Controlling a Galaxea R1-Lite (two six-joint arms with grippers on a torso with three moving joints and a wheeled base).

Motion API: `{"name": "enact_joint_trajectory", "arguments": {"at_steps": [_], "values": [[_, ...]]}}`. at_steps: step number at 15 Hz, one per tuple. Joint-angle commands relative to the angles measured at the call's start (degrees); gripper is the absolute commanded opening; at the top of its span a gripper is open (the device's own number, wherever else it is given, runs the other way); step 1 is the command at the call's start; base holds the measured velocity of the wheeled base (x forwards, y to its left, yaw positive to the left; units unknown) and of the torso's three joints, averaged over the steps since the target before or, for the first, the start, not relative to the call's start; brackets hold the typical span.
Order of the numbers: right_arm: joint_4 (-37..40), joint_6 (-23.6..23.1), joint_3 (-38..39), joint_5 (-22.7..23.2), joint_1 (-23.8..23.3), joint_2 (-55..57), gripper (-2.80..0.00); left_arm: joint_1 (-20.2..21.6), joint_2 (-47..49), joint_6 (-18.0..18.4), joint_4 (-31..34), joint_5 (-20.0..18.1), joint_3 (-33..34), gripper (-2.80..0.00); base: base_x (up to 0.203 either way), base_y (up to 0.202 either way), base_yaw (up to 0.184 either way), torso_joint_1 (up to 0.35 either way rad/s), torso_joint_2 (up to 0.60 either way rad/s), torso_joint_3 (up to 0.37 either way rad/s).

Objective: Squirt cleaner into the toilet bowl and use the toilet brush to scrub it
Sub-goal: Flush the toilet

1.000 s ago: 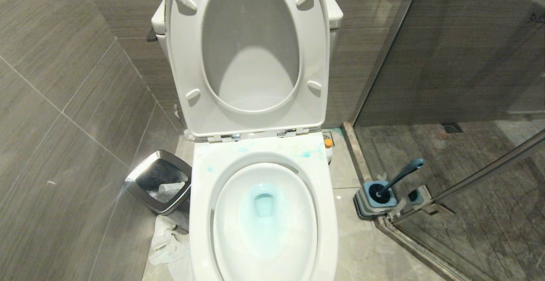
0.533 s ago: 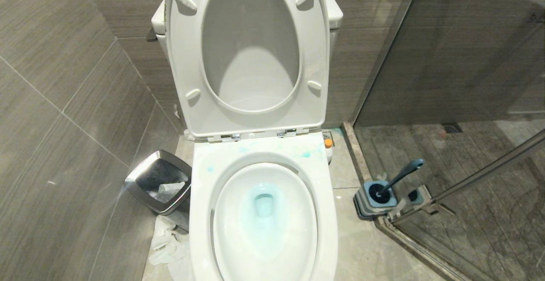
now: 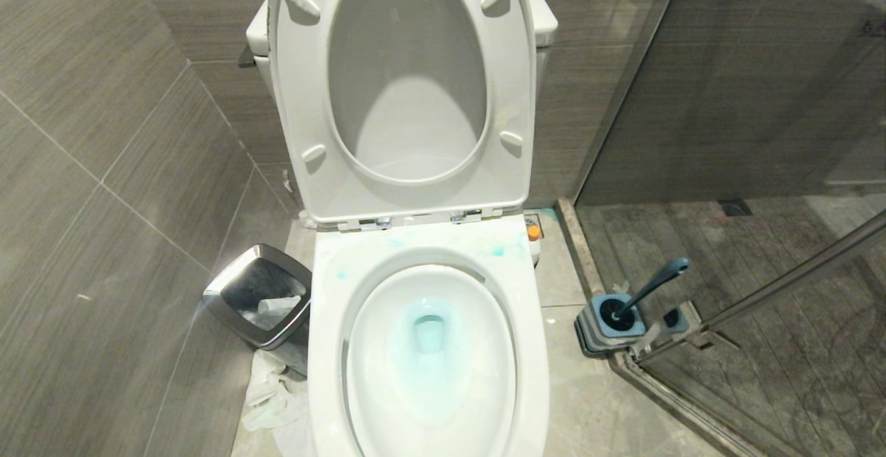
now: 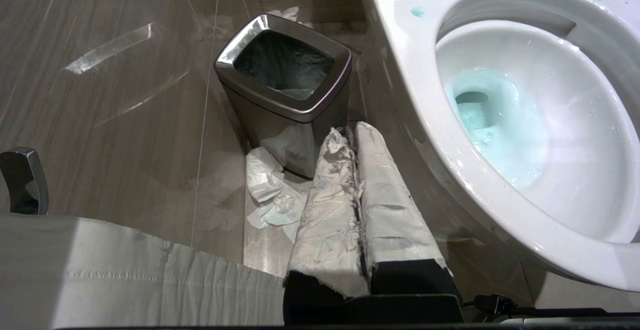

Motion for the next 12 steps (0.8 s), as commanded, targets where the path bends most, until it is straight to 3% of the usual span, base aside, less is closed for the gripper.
{"name": "enact_joint_trajectory", "arguments": {"at_steps": [1,7,12], "values": [[0.0,0.54,0.13,-0.13,0.01,0.19,-2.8,0.04,0.05,0.02,-0.01,0.02,0.0,-2.8,0.0,0.0,0.0,0.0,0.0,0.0],[-0.08,0.98,0.13,-0.06,0.01,0.19,-2.8,0.04,0.14,2.72,0.48,-0.64,-2.34,-2.8,0.0,0.0,0.0,0.0,0.0,0.0],[-0.08,0.98,0.13,-0.06,0.01,0.19,-2.8,0.02,14.41,6.03,2.81,-3.49,-20.22,-2.8,0.0,0.0,0.0,0.0,0.0,0.0]]}}
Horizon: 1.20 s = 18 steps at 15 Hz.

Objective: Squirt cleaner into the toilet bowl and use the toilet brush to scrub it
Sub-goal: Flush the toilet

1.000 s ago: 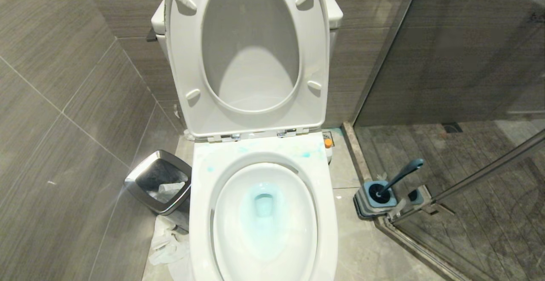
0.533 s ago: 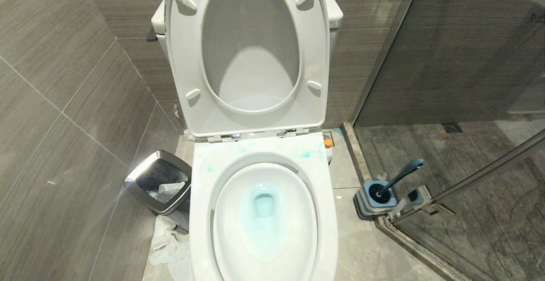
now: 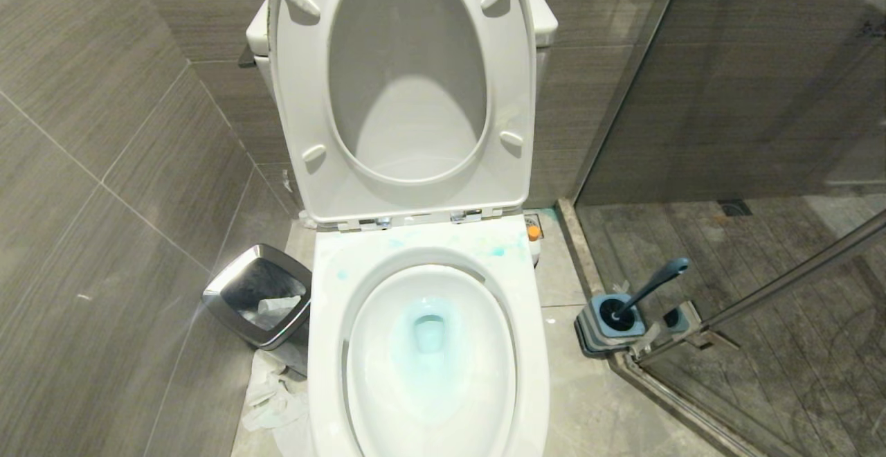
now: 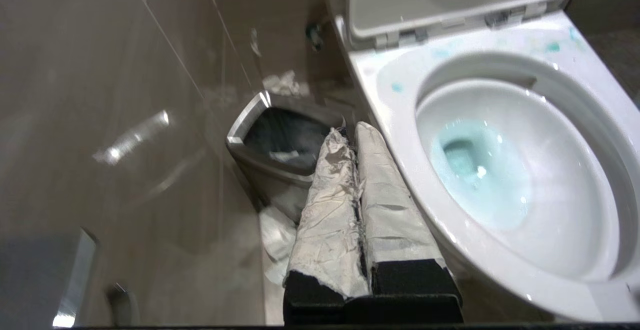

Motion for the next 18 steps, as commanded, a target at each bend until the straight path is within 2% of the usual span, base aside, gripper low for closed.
{"name": "enact_joint_trajectory", "arguments": {"at_steps": [1,4,8,10,12,15,18], "values": [[0.01,-0.04,0.01,0.0,0.01,0.16,-2.8,0.22,11.6,1.72,0.07,-0.19,-9.04,-2.8,0.0,0.0,0.0,0.0,0.0,0.0],[0.01,-0.04,0.01,0.0,0.01,0.16,-2.8,0.73,24.88,3.99,0.04,-0.35,-22.82,-2.8,0.0,0.0,0.0,0.0,0.0,0.0],[0.01,-0.04,0.01,0.0,0.01,0.16,-2.8,0.76,41.8,4.67,-0.23,-0.19,-39.36,-2.8,0.0,0.0,0.0,0.0,0.0,0.0],[0.01,-0.04,0.01,0.0,0.01,0.16,-2.8,0.68,49.42,4.58,-3.29,-0.31,-43.4,-2.8,0.0,0.0,0.0,0.0,0.0,0.0],[0.01,-0.04,0.01,0.0,0.01,0.16,-2.8,0.62,57.96,4.24,-9.14,-0.63,-46.77,-2.8,0.0,0.0,0.0,0.0,0.0,0.0],[0.01,-0.04,0.01,0.0,0.01,0.16,-2.8,0.86,71.55,1.69,-18.21,-1.33,-59.33,-2.8,0.0,0.0,0.0,0.0,0.0,0.0],[0.01,-0.04,0.01,0.0,0.01,0.16,-2.8,2.28,82.33,-3.37,-21.75,-1.45,-73.74,-2.8,0.0,0.0,0.0,0.0,0.0,0.0]]}}
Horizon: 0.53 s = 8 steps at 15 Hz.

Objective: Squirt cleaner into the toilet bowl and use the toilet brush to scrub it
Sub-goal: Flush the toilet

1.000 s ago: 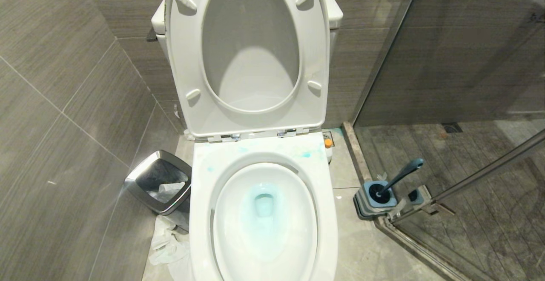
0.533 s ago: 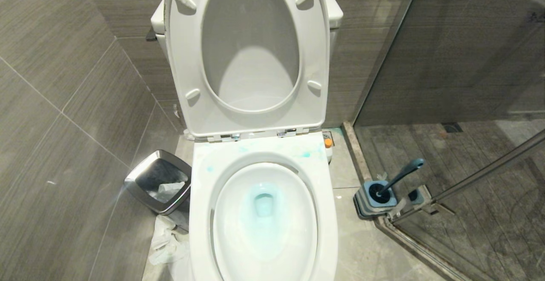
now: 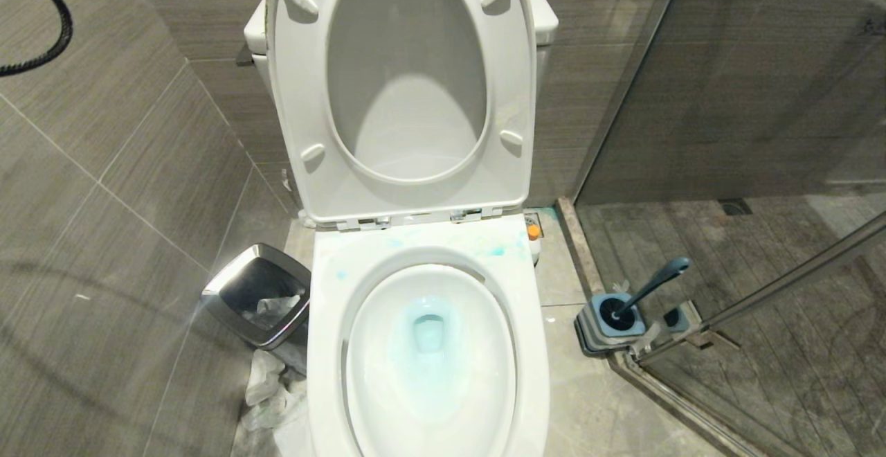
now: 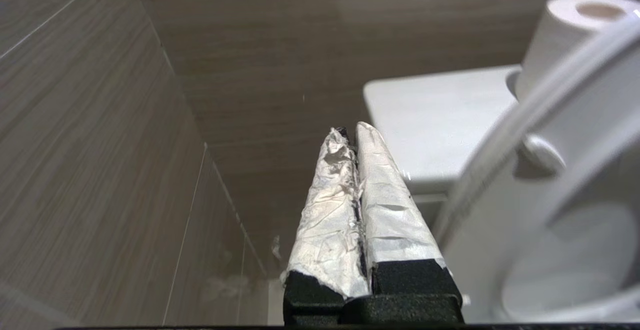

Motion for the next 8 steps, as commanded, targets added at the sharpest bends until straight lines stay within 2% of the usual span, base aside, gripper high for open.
{"name": "enact_joint_trajectory", "arguments": {"at_steps": [1,5,7,8], "values": [[-0.01,-0.05,0.01,0.02,0.01,0.09,-2.8,1.7,10.44,-2.99,-1.0,-0.17,-7.8,-2.8,0.0,0.0,0.0,0.0,0.0,0.0],[-0.01,-0.05,0.01,0.02,0.01,0.09,-2.8,2.06,15.35,-10.16,-2.42,-1.78,-10.64,-2.8,0.0,0.0,0.0,0.0,0.0,0.0],[-0.01,-0.05,0.01,0.02,0.01,0.09,-2.8,1.77,18.59,-11.55,-5.88,-2.63,-12.99,-2.8,0.0,0.0,0.0,0.0,0.0,0.0],[-0.01,-0.05,0.01,0.02,0.01,0.09,-2.8,1.77,19.75,-11.65,-7.51,-4.5,-13.61,-2.8,0.0,0.0,0.0,0.0,0.0,0.0]]}}
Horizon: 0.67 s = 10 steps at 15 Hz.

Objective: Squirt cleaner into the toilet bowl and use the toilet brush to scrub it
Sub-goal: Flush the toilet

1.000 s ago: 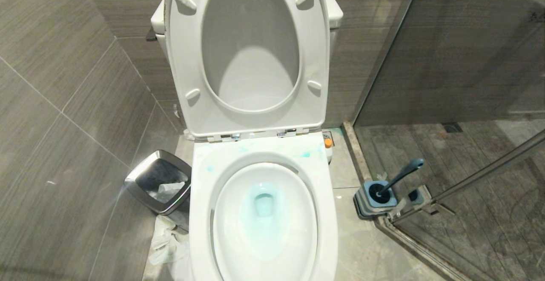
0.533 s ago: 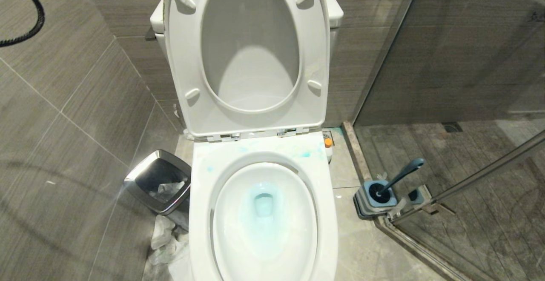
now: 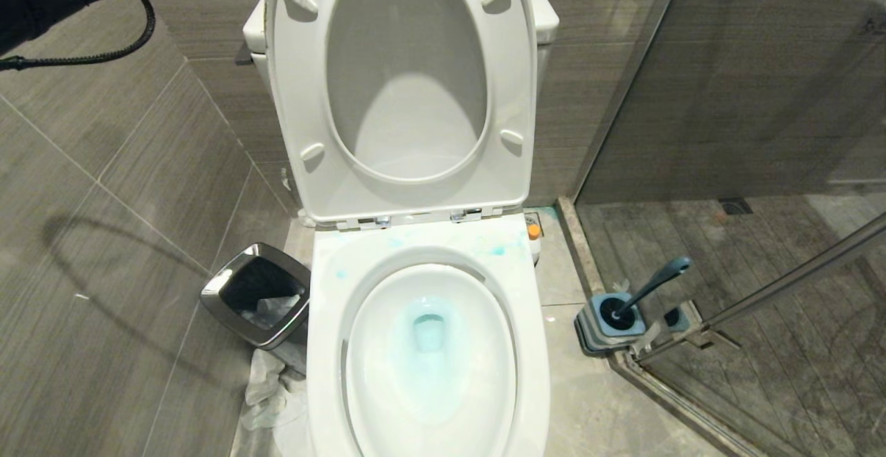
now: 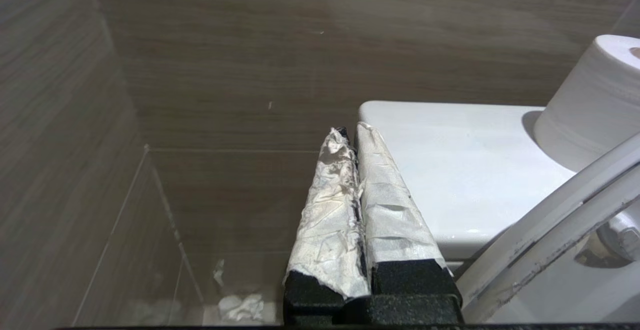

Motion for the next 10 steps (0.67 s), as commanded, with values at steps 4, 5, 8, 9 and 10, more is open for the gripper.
{"name": "enact_joint_trajectory", "arguments": {"at_steps": [4,5,8,9,10], "values": [[-0.01,-0.06,0.01,0.02,0.01,0.09,-2.8,-0.13,6.49,0.87,-1.99,-1.78,-2.58,-2.8,0.0,0.0,0.0,0.0,0.0,0.0],[-0.01,-0.06,0.01,0.02,0.01,0.09,-2.8,-0.57,7.54,0.93,-2.85,-1.78,-2.6,-2.8,0.0,0.0,0.0,0.0,0.0,0.0],[-0.01,-0.06,0.01,0.02,0.01,0.09,-2.8,-1.84,10.43,1.2,-5.47,-1.51,-2.93,-2.8,0.0,0.0,0.0,0.0,0.0,0.0],[-0.01,-0.06,0.01,0.02,0.01,0.09,-2.8,-2.14,11.43,1.47,-5.73,-1.35,-3.06,-2.8,0.0,0.0,0.0,0.0,0.0,0.0],[-0.01,-0.06,0.01,0.02,0.01,0.09,-2.8,-2.48,12.53,1.55,-6.11,-0.94,-3.63,-2.8,0.0,0.0,0.0,0.0,0.0,0.0]]}}
